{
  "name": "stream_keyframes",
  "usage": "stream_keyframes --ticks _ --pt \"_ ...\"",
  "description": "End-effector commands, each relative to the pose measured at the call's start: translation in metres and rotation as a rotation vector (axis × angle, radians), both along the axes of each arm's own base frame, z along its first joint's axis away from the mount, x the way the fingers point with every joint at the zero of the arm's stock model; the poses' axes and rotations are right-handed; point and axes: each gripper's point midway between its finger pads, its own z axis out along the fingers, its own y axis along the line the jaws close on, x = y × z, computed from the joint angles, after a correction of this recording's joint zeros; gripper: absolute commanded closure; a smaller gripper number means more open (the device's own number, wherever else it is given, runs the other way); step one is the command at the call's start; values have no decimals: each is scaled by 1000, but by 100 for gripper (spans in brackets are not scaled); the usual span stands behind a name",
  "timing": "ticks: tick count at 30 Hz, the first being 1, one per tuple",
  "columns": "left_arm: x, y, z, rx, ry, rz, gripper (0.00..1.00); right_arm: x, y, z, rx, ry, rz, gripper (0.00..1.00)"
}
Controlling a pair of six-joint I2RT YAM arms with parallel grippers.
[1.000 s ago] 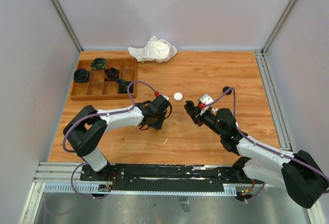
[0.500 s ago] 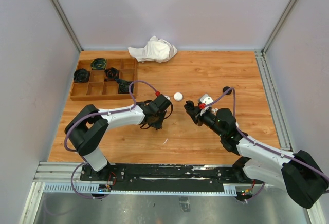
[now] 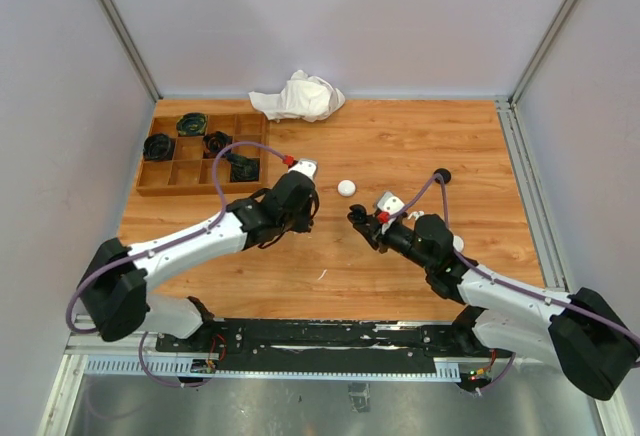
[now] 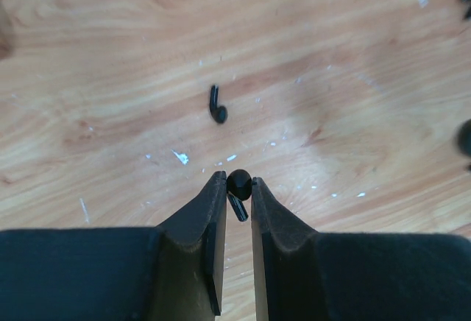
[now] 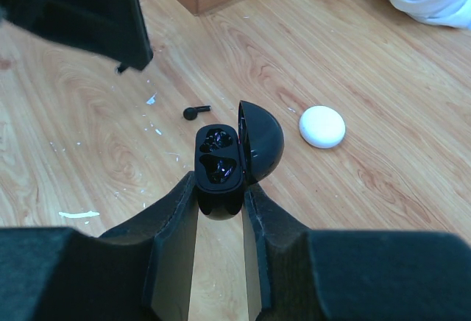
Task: Insert the wireless bluetooth earbuds into the charging case
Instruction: Pick up the earbud from the center of the board, then place the earbud in the charging case.
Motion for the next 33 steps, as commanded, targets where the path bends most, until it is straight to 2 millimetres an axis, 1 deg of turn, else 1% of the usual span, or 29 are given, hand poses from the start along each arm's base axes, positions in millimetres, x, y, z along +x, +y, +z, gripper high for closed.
stream_keyframes --ticks 1,5,9,14,20,26,29,33 --pt "11 3 50 -82 -189 50 85 0 16 34 44 -110 51 83" --pt "7 -1 91 -182 -327 56 86 -2 22 42 57 -136 53 83" --pt "-2 -7 128 -281 -459 32 86 -6 30 50 81 -169 67 83" --pt "-18 -17 160 -405 -581 -16 87 -10 40 65 137 -190 76 83" --pt "-34 -29 178 -472 -682 -102 87 -17 50 84 217 -201 109 83" --pt "-41 -29 183 -549 -728 -125 87 -20 52 98 291 -176 105 84" --pt "-43 -30 187 -578 -746 -131 87 -19 53 98 299 -163 93 84" --pt "-43 -34 191 -587 -771 -143 87 -23 59 101 322 -145 116 84"
